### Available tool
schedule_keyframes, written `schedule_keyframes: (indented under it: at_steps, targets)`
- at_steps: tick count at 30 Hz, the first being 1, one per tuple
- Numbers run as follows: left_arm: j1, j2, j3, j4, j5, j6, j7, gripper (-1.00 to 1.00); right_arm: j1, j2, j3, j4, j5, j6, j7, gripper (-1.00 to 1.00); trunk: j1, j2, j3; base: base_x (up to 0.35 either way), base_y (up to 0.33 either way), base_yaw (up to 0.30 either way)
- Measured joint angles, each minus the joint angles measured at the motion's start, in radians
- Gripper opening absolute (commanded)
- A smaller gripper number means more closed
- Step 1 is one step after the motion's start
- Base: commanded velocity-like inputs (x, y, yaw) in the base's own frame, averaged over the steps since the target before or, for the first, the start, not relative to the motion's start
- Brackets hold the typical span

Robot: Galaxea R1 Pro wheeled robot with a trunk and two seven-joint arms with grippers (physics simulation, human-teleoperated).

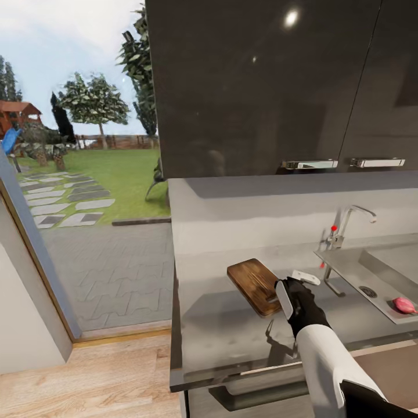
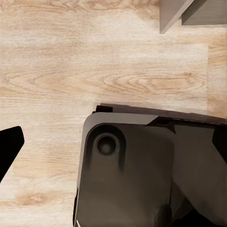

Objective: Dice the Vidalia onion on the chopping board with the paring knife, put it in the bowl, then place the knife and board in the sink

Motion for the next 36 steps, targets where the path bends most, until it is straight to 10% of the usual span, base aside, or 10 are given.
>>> schedule_keyframes:
  at_steps: [36]
  targets:
    - [0.000, 0.000, 0.000, 0.005, 0.000, -0.001, 0.000, 1.00, 0.001, 0.000, -0.002, 0.000, 0.000, 0.000, 0.000, 1.00, 0.000, 0.002, -0.037, 0.000, 0.000, 0.000]
